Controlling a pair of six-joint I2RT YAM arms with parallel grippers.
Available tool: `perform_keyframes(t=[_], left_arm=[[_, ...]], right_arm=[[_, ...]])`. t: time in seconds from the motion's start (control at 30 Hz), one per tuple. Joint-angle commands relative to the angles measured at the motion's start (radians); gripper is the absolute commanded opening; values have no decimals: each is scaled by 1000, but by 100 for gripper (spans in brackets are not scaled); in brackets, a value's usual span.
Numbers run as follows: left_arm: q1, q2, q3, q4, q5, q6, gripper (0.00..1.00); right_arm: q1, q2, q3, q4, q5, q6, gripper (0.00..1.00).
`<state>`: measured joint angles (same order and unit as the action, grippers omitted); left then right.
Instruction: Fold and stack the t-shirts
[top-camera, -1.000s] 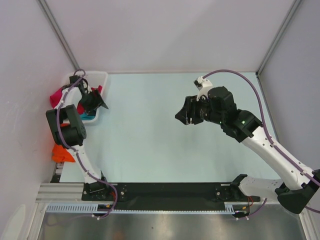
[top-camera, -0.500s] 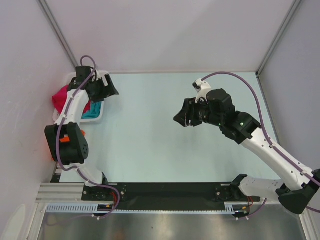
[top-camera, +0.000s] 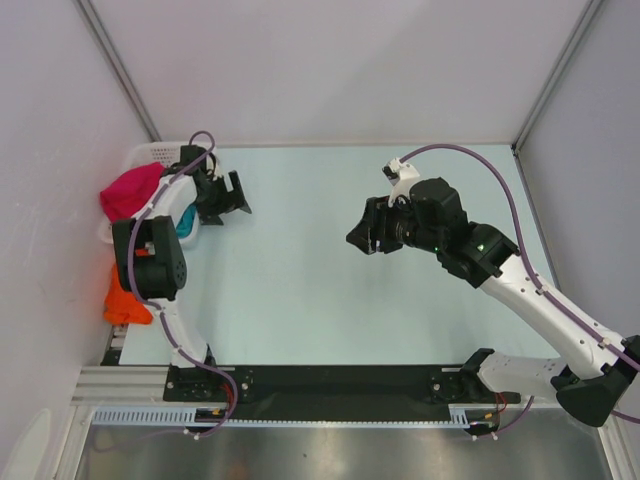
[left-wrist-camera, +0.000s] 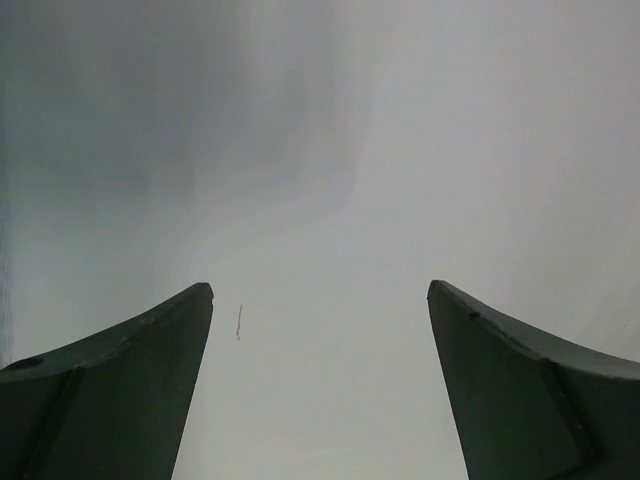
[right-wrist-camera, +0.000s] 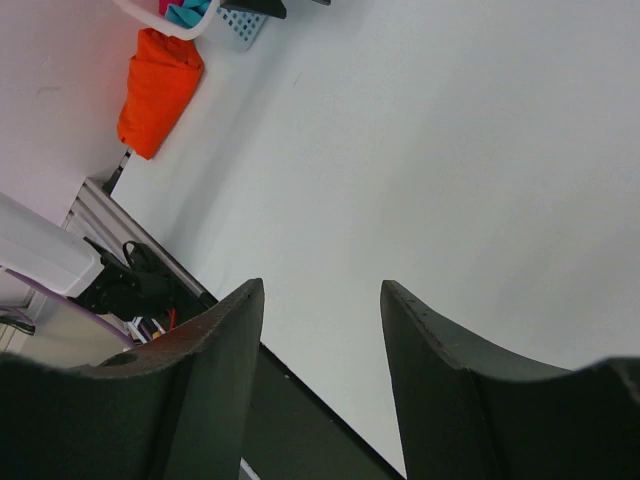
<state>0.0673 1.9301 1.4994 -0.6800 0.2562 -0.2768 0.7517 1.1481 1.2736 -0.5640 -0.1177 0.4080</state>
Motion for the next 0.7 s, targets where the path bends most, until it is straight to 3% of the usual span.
perform_keyframes(t=[0.0, 0.13, 0.37, 0.67], left_arm=[[32, 46, 44, -101, -161, -38, 95], [29, 1, 33, -54, -137, -36, 94], [17, -229, -13, 108, -32, -29, 95], [22, -344, -4, 131, -207, -47, 95]], right_arm=[[5, 1, 3, 15, 18, -20, 56], [5, 22, 3, 22, 12, -20, 56], [6, 58, 7, 47, -11, -17, 56], [9, 76, 12, 56, -20, -20, 55]])
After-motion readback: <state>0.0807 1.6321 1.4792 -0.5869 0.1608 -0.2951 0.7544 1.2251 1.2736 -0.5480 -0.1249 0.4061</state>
